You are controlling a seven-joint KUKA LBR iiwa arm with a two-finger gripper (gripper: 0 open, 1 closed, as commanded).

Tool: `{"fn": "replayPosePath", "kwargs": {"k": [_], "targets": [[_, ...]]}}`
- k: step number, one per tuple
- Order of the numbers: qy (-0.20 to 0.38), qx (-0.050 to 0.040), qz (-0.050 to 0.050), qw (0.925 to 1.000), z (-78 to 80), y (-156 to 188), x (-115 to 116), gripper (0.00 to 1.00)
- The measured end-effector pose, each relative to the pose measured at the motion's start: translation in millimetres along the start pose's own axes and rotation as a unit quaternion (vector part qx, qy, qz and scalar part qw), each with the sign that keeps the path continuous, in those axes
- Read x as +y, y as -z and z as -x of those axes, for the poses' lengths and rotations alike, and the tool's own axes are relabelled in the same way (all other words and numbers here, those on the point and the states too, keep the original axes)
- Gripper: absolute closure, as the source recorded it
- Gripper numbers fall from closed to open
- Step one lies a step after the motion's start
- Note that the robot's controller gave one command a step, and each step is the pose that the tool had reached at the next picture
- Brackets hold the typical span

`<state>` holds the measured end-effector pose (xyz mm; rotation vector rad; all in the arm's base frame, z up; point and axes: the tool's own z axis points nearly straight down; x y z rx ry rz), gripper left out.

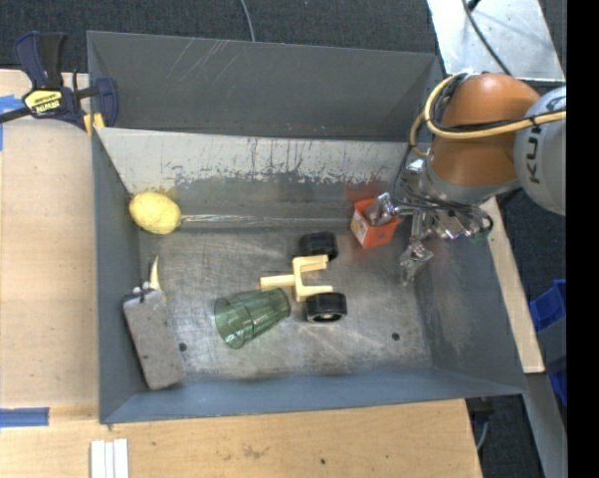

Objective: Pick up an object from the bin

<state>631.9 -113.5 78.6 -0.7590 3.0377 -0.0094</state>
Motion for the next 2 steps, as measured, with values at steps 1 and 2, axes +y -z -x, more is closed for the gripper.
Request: {"fn": "replayPosePath", "kwargs": {"k": [1,2], "targets": [[-0.004,-0.0081,-0.002,1.0000,4.1,3.7,-0.4,1.00],[-0.004,-0.0081,-0.002,1.0000,4.1,3.7,-0.4,1.00]]}}
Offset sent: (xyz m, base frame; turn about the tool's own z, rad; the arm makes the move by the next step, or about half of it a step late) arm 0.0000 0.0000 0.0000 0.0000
